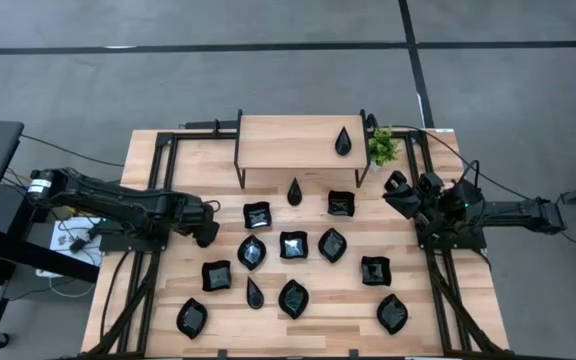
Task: Pick & Place Mini shaped plates
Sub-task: Stack the drop-shaped plate on top of the drop-shaped plates on the shelf
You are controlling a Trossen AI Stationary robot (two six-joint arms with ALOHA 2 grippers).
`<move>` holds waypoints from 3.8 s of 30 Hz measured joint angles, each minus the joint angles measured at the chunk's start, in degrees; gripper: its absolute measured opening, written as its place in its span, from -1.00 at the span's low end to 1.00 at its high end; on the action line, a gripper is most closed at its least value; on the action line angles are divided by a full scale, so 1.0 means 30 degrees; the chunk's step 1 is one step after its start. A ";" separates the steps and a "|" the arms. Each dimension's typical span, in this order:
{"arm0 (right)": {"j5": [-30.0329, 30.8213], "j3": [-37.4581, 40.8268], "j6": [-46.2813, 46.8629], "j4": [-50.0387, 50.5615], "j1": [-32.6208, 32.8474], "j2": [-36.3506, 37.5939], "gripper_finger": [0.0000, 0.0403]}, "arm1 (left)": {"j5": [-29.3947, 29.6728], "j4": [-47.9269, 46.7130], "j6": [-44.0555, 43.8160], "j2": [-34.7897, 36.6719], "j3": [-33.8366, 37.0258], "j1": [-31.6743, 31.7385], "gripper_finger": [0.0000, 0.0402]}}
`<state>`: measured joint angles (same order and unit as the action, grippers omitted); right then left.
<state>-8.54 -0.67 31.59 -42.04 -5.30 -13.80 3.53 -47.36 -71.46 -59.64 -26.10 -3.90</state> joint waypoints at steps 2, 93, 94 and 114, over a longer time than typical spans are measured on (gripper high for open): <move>-0.0004 0.0000 0.0000 0.0000 -0.0001 0.0000 -0.69 | 0.0037 0.0151 0.0006 0.0000 0.0012 0.0241 -0.44; 0.0372 0.0000 0.0509 -0.0280 0.0005 0.0000 -0.69 | 0.0297 0.3860 0.1166 0.4087 0.0558 0.1676 -0.97; 0.0372 0.0000 0.0600 -0.0400 -0.0001 0.0000 -0.69 | 0.0364 0.4454 0.1166 0.4508 0.0558 0.1676 -0.97; 0.4281 -0.0449 0.2140 -0.1692 0.0169 -0.0020 -0.69 | 0.1346 1.5812 0.3659 0.1072 -0.2063 0.1662 -0.97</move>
<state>4.31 -2.01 38.01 -47.12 -4.79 -13.86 7.57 0.07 -60.48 -56.42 -32.29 1.08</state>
